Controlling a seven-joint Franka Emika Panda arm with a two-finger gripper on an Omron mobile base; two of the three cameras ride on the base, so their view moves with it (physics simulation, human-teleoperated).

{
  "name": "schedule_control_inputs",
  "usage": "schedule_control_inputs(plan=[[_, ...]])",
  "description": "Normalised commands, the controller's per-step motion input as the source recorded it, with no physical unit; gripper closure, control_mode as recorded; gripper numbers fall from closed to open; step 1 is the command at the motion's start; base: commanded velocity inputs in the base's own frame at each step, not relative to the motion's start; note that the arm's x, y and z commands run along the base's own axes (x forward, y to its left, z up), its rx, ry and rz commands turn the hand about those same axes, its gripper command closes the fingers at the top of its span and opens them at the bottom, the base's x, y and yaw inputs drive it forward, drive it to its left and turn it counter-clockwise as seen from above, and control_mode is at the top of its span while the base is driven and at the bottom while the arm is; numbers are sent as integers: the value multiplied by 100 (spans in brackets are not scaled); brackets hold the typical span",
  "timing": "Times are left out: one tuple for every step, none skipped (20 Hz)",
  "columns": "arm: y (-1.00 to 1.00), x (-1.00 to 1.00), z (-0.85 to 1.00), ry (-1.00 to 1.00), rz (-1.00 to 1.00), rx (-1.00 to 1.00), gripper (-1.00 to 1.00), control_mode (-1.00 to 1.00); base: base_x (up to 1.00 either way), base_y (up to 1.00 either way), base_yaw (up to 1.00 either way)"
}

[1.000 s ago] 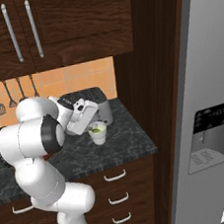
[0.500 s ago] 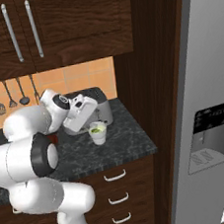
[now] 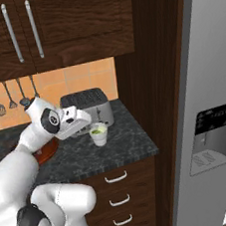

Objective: Grab a lemon wedge from the fridge and one ice cube from the ice bowl, and put them in the glass of lemonade.

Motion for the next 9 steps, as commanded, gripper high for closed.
schedule_control_inputs(plan=[[39, -100, 0, -27, 0, -1, -100, -100, 0, 0, 0], [7, -100, -4, -27, 0, 0, -100, -100, 0, 0, 0], [24, -100, 0, -25, 0, -1, -100, -100, 0, 0, 0], [24, -100, 0, -26, 0, -4, -100, -100, 0, 0, 0], [29, -100, 0, -18, 0, -4, -100, -100, 0, 0, 0], [25, -100, 0, -20, 0, -4, -100, -100, 0, 0, 0], [25, -100, 0, -27, 1, -4, -100, -100, 0, 0, 0], [80, -66, -11, -19, 0, -14, -100, -100, 0, 0, 0], [7, -84, -21, -18, 0, -9, -100, -100, 0, 0, 0]])
